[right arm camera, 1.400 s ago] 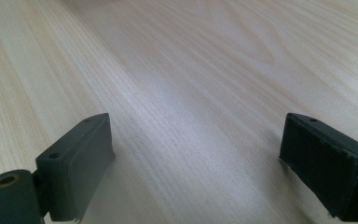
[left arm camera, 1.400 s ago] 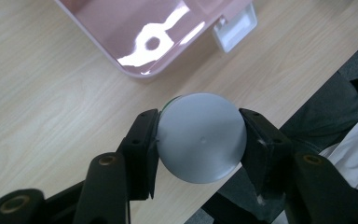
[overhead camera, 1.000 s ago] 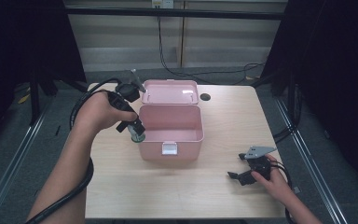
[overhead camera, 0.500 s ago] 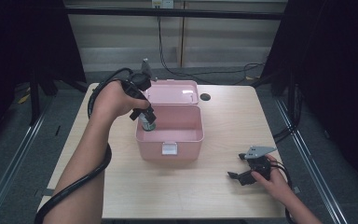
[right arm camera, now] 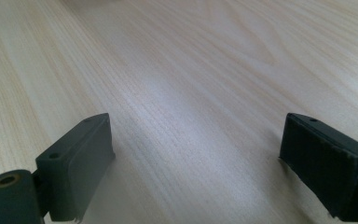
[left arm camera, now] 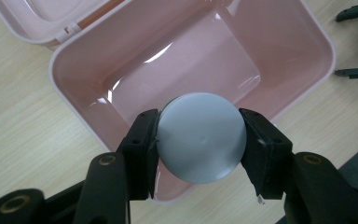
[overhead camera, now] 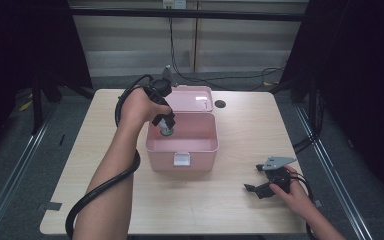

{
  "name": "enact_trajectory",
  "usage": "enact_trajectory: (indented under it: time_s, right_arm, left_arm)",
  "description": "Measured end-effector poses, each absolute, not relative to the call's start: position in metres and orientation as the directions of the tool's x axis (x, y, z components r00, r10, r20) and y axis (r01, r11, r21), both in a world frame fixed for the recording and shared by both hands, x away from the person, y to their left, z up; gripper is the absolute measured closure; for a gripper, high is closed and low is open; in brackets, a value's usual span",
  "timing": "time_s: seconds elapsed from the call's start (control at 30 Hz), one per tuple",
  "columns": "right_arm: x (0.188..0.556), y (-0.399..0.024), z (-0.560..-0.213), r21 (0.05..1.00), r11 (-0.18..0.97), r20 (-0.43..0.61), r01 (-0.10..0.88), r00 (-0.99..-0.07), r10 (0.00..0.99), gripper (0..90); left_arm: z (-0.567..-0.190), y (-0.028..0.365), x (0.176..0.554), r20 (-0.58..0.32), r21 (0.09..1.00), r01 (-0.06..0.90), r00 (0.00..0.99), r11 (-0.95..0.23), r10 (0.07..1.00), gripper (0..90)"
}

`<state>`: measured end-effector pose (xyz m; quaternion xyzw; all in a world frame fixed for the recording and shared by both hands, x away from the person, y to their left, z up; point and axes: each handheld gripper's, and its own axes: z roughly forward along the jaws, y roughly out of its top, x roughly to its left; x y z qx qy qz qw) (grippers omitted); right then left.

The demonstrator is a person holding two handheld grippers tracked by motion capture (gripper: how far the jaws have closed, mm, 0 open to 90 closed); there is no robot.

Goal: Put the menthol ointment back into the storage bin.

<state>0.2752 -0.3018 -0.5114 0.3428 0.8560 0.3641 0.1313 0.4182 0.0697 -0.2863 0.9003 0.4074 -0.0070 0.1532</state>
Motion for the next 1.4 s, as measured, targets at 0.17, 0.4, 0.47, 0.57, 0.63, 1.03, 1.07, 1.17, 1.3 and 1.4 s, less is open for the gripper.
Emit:
enact_trajectory:
  time_s: [0.17,0.4,0.47,0.57,0.63,1.03,1.07,1.17,1.3,1.4]
  right_arm:
    - [0.275,-0.302,-0.511,0.713,0.500,0.025,0.491,-0.731,0.682,8.8]
    - [0.275,-0.302,-0.512,0.716,0.499,0.021,0.488,-0.729,0.684,8.8]
    - [0.275,-0.302,-0.511,0.714,0.497,0.028,0.493,-0.729,0.683,8.8]
    - [0.276,-0.302,-0.511,0.716,0.499,0.022,0.488,-0.730,0.683,8.8]
    - [0.276,-0.302,-0.512,0.716,0.499,0.022,0.488,-0.730,0.683,8.8]
    - [0.276,-0.302,-0.512,0.717,0.499,0.023,0.487,-0.731,0.682,8.8]
    - [0.276,-0.302,-0.512,0.717,0.499,0.023,0.487,-0.731,0.682,8.8]
    - [0.276,-0.302,-0.512,0.717,0.498,0.023,0.488,-0.731,0.682,8.8]
    - [0.276,-0.302,-0.512,0.717,0.499,0.022,0.487,-0.731,0.682,8.8]
    - [0.276,-0.302,-0.512,0.717,0.499,0.022,0.487,-0.731,0.682,8.8]
  left_arm:
    - [-0.299,0.060,0.427,-0.118,0.269,0.740,0.660,-0.616,0.742,50.5]
    - [-0.315,0.054,0.437,-0.106,0.262,0.763,0.631,-0.590,0.768,50.5]
    - [-0.320,0.051,0.440,-0.104,0.264,0.769,0.623,-0.583,0.775,50.5]
    - [-0.326,0.047,0.444,-0.092,0.269,0.770,0.619,-0.579,0.780,50.5]
    - [-0.329,0.044,0.445,-0.083,0.264,0.770,0.618,-0.580,0.782,50.5]
    - [-0.353,0.033,0.460,-0.086,0.250,0.804,0.573,-0.539,0.815,50.5]
    - [-0.356,0.032,0.460,-0.087,0.248,0.807,0.569,-0.535,0.818,50.5]
    - [-0.362,0.029,0.463,-0.085,0.251,0.816,0.554,-0.520,0.828,50.5]
    - [-0.369,0.025,0.466,-0.085,0.251,0.825,0.540,-0.507,0.837,50.5]
    - [-0.375,0.021,0.468,-0.082,0.252,0.826,0.537,-0.504,0.840,50.5]
